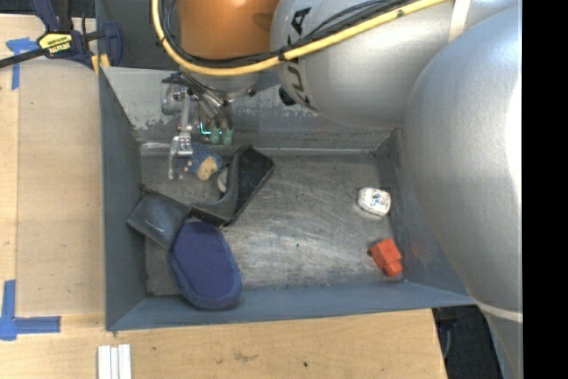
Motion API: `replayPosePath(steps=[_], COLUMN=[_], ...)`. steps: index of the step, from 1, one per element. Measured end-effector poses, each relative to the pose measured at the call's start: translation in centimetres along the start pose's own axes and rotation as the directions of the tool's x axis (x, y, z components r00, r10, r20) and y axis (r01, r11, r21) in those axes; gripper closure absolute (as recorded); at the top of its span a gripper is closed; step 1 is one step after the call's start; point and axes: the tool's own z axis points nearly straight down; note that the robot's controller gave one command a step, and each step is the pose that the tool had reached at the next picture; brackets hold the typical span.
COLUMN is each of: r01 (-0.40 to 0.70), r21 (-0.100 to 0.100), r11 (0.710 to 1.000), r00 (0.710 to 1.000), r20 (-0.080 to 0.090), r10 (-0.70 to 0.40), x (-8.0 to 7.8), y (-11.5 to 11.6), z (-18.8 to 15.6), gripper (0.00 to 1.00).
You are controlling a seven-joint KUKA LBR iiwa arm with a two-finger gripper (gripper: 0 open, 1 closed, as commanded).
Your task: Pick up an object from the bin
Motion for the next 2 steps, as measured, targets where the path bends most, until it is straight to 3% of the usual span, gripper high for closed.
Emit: replayPosePath(steps=[1,2], r01=[-0.140,-0.073], r21=[0.001,-0.006], r11=[0.990,0.997], r00=[0.990,0.997], r20=[0.001,0.008], r10=[0.140,0.073], x=[-1.1,-1.0], y=[-5.5,-11.0], z=[9.8,12.3], gripper=[0.00,0.00])
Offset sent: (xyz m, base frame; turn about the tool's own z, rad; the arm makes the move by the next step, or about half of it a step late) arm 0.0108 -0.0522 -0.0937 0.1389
